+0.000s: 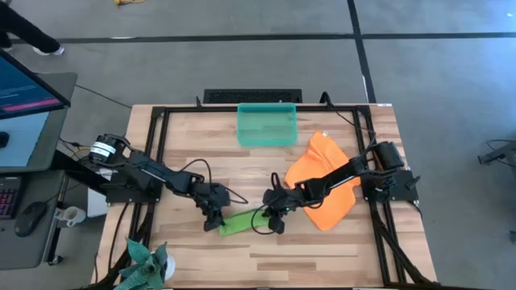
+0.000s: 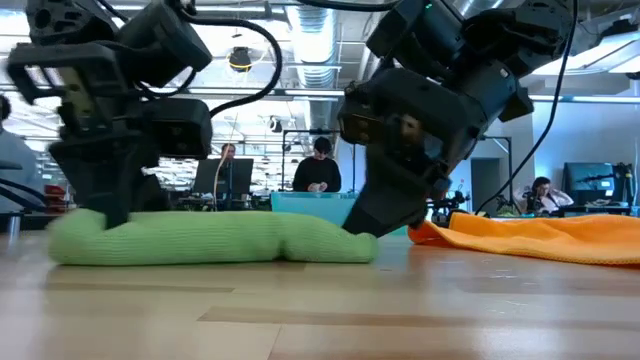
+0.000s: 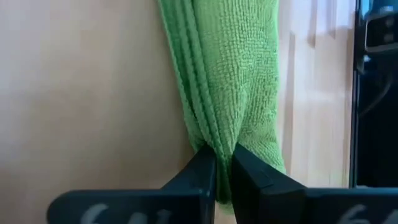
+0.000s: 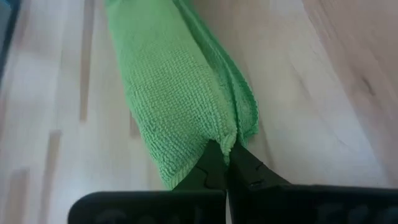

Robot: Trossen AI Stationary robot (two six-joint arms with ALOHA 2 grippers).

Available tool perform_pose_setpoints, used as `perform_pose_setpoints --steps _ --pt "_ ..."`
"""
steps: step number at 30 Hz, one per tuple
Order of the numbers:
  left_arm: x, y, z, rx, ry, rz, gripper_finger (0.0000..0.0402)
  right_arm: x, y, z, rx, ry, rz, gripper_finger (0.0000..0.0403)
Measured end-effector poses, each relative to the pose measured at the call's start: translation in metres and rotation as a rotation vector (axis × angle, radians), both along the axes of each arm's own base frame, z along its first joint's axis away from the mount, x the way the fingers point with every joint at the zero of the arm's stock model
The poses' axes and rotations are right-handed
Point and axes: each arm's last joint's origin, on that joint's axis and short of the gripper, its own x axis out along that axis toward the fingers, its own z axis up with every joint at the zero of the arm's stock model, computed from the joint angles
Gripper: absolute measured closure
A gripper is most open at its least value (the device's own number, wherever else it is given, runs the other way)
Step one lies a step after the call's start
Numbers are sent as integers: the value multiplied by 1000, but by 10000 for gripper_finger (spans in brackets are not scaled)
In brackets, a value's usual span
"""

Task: Roll microfiber towels into tight, uniform cylinder then place into a basket
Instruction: Put the green microfiber towel into the blue bin

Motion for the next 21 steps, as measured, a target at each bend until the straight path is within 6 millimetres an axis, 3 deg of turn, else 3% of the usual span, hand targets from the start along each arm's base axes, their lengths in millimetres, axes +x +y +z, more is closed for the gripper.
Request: perform_pose_setpoints --steps 5,13,21 --pt "0 16 5 29 -16 16 396 -2 -4 9 -37 -4 21 396" --pt "2 41 16 24 -19 11 398 2 -30 13 -69 -3 -11 395" --pt "17 72 47 179 49 -34 397 -2 -60 30 -125 3 -31 394"
